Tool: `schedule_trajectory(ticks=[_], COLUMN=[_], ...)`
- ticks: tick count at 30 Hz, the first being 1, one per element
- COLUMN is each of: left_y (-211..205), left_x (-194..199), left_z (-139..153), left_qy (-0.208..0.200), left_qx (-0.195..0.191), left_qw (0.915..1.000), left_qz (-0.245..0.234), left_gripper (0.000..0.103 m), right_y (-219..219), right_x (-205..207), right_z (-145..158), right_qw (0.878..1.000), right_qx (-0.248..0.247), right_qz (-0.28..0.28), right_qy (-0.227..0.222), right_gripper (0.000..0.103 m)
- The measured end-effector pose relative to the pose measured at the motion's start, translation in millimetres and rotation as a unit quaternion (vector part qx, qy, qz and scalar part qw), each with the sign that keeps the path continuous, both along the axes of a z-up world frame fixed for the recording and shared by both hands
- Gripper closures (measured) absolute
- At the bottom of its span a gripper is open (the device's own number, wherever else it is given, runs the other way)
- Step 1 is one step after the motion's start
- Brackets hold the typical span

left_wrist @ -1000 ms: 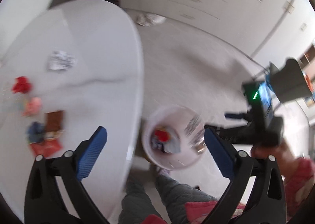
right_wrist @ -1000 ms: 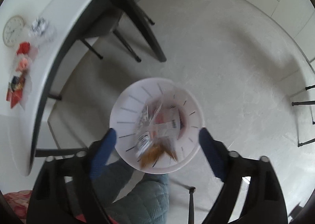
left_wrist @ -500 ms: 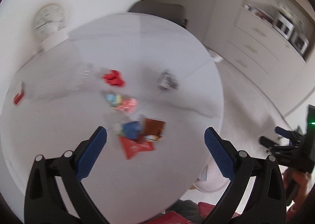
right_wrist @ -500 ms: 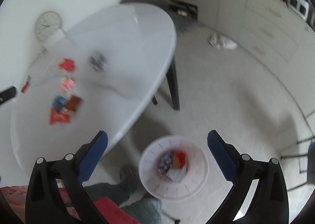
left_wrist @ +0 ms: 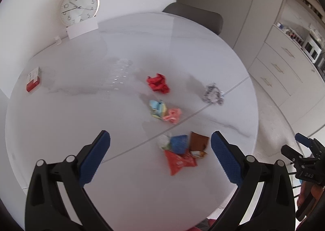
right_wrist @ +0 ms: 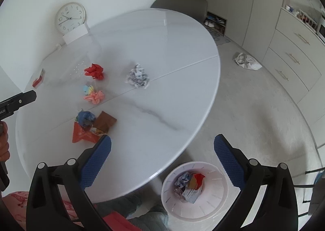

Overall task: Collect trash
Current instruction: 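Grasp the red crumpled paper with the left gripper while the right grasps the crumpled paper ball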

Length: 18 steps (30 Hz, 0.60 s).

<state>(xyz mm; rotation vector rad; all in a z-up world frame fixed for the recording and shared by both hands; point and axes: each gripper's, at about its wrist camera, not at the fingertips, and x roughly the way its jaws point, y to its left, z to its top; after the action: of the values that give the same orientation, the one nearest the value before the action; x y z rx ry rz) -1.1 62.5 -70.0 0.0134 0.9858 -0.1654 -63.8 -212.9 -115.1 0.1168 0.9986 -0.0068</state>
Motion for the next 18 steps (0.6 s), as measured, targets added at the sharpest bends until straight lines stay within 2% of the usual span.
schedule_trajectory(ticks=[5,9,14,18], left_y=[18.2,17.5,-3.9,-17.4], left_x=[23.3,43.7,78.5,105.5], left_z=[-10.4,-23.3,-59.3,-90.7], left_qy=[0.007,0.018,0.052,0.081], left_qx=[0.013,-0.001,-0.002,0.001], left_qw=[0.9999,0.9997,0.9972,0.9943], left_qz=[0.006,-0.016,-0.055,-0.068], left_gripper=[0.008,0.008,0.008,0.008], right_y=[11.9,24.5,41.4,49.9], right_x=[30.9,71.4,128.3,163.2], right_z=[-4.2,-15.4,-38.4,-60.2], right_qw=[1.000,1.000,0.999,0.998], right_qx=[0.006,0.000,-0.012,-0.027], right_qz=[0.010,0.022,0.037,0.047], right_qy=[0.005,0.014,0.032,0.045], right_gripper=[0.003,0.003,0.003,0.003])
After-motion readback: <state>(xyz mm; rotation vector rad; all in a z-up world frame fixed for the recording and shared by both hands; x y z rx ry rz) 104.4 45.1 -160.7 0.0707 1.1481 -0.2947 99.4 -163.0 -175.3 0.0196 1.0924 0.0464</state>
